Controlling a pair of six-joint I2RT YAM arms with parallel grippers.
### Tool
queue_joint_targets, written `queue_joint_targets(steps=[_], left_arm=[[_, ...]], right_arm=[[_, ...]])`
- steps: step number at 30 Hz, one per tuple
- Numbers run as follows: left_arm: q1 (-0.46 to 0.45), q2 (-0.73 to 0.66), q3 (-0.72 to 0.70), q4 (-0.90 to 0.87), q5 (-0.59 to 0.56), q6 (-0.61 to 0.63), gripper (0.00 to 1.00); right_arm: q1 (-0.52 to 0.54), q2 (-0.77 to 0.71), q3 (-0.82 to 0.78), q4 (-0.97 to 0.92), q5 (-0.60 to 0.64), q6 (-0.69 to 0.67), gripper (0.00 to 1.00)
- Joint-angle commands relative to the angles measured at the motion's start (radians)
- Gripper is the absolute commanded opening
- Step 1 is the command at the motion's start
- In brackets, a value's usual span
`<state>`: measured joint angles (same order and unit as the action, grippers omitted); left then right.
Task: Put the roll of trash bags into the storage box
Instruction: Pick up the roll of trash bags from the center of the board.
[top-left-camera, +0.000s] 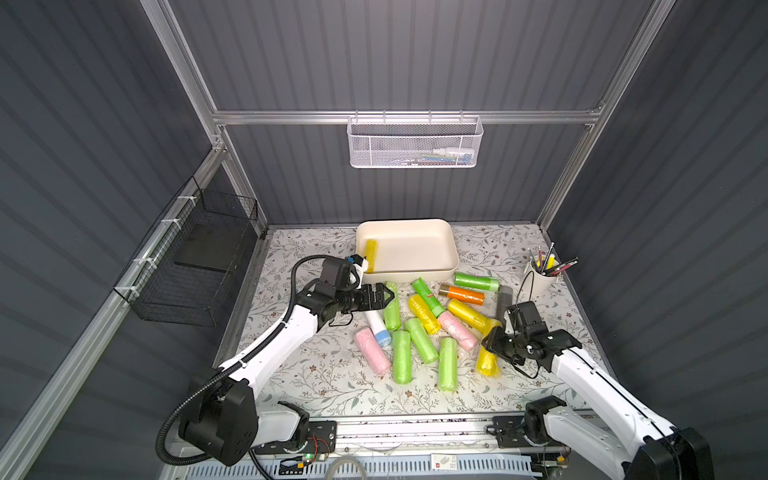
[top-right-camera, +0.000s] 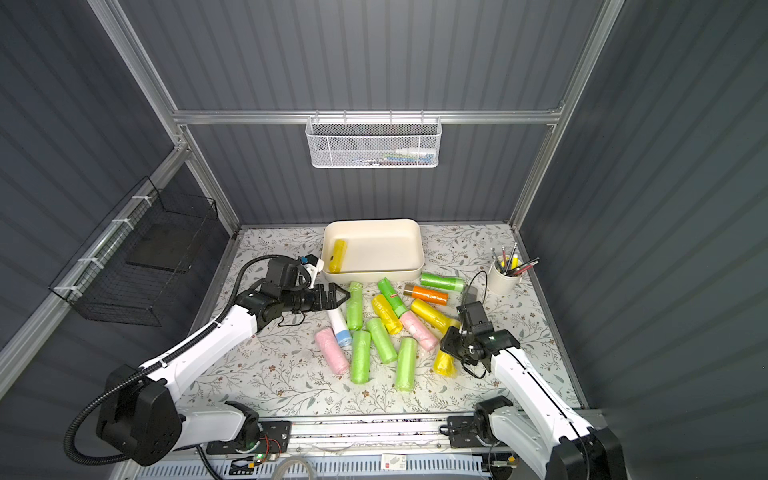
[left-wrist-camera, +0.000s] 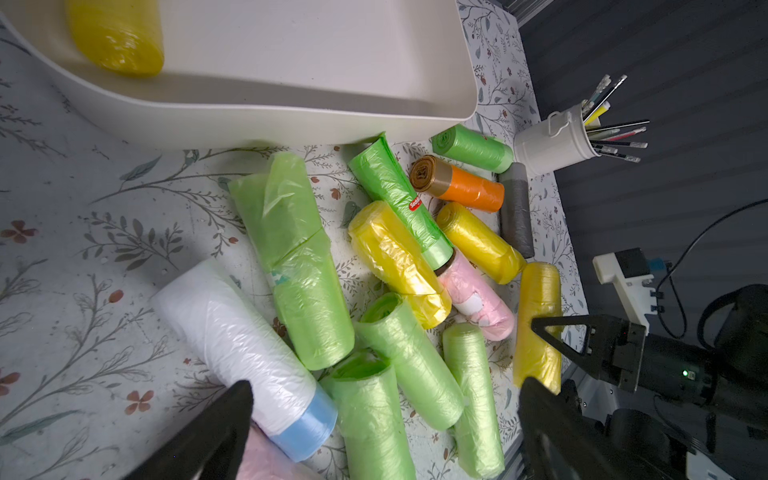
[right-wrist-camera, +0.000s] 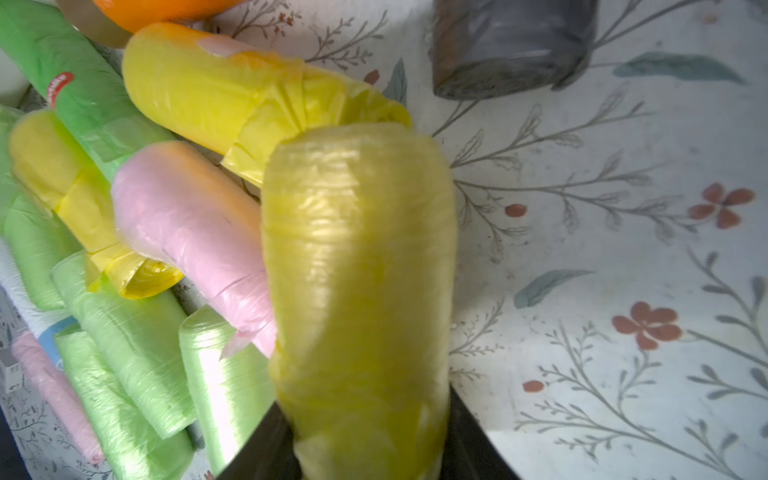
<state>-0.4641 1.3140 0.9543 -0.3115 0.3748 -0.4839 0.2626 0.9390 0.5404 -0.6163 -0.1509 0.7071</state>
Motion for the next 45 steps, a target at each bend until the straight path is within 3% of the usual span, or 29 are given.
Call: queue_joint_targets(steps=[1,22,45], left_arm=[[-0.004,0.001,-0.015,0.003,0.001,-0.015,1.00],[-0.004,0.031,-0.008,0.070,0.058,-0.056,1.00],[-0.004,0.012,-0.040,0.127,0.081,-0.096,1.00]], right_arm=[[0.004,-0.017,0.024,0.022,-0.052,0.011,0.46],[0.013,-0.044,0.106,0.088,-0.130,0.085,0.43],[0.059,0.173,0.355,0.169,-0.139,0.049,0.43]])
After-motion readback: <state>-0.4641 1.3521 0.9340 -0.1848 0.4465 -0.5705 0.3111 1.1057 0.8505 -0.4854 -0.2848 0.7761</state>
